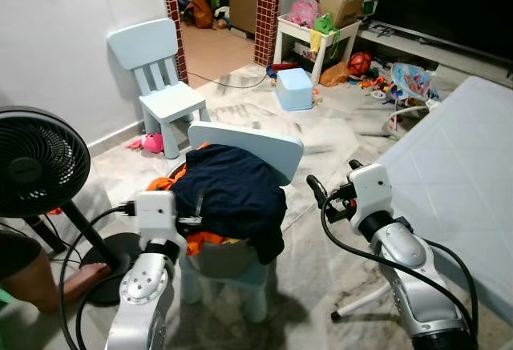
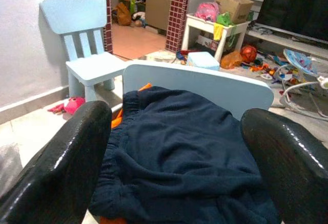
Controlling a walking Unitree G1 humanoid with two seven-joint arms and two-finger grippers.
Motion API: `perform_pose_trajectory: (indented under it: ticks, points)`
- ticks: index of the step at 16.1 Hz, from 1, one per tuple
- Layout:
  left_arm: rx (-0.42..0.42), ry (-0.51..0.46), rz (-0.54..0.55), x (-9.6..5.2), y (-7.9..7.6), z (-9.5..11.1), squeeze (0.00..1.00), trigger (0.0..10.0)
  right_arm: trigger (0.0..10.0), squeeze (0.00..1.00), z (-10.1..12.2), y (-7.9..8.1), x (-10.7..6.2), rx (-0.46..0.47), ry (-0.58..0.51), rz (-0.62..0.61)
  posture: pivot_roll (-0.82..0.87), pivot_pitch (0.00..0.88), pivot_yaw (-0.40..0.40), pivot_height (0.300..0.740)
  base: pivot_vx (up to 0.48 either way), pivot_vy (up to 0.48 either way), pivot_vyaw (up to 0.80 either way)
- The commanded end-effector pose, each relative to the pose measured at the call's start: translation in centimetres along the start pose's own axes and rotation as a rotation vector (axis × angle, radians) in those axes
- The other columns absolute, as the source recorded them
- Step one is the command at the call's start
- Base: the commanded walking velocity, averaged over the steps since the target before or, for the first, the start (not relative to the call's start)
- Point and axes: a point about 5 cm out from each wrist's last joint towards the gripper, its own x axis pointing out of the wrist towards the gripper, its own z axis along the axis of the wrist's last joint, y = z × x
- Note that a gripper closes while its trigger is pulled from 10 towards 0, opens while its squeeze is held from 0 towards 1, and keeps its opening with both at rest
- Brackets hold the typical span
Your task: Hang hanger
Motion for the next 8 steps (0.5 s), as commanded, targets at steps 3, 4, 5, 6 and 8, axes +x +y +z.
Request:
perform_pose_trajectory:
  ticks: [3, 4, 5, 6, 8]
  points:
    - [-0.021, -0.005, 0.011, 0.19, -0.01, 0.05, 0.0, 10.0, 10.0, 0.0, 0.27, -0.43, -0.12, -0.022, -0.01, -0.01, -0.08, 0.0, -0.076, 0.74, 0.0, 0.0, 0.0]
    - [-0.021, -0.005, 0.011, 0.19, -0.01, 0.05, 0.0, 10.0, 10.0, 0.0, 0.27, -0.43, -0.12, -0.022, -0.01, -0.01, -0.08, 0.0, -0.076, 0.74, 0.0, 0.0, 0.0]
    - [-0.022, -0.005, 0.013, 0.22, -0.02, 0.04, 0.0, 10.0, 10.0, 0.0, 0.27, -0.46, -0.12, -0.023, -0.01, -0.01, -0.08, 0.0, -0.078, 0.74, 0.0, 0.0, 0.0]
    - [-0.023, -0.005, 0.015, 0.26, -0.01, 0.03, 0.0, 10.0, 10.0, 0.0, 0.29, -0.49, -0.09, -0.025, -0.01, -0.01, -0.08, 0.0, -0.079, 0.74, 0.0, 0.0, 0.0]
    - [-0.024, -0.007, 0.024, 0.37, 0.02, 0.01, 0.0, 10.0, 10.0, 0.0, 0.4, -0.55, 0.0, -0.029, -0.013, -0.007, -0.08, 0.0, -0.08, 0.74, 0.0, 0.0, 0.0]
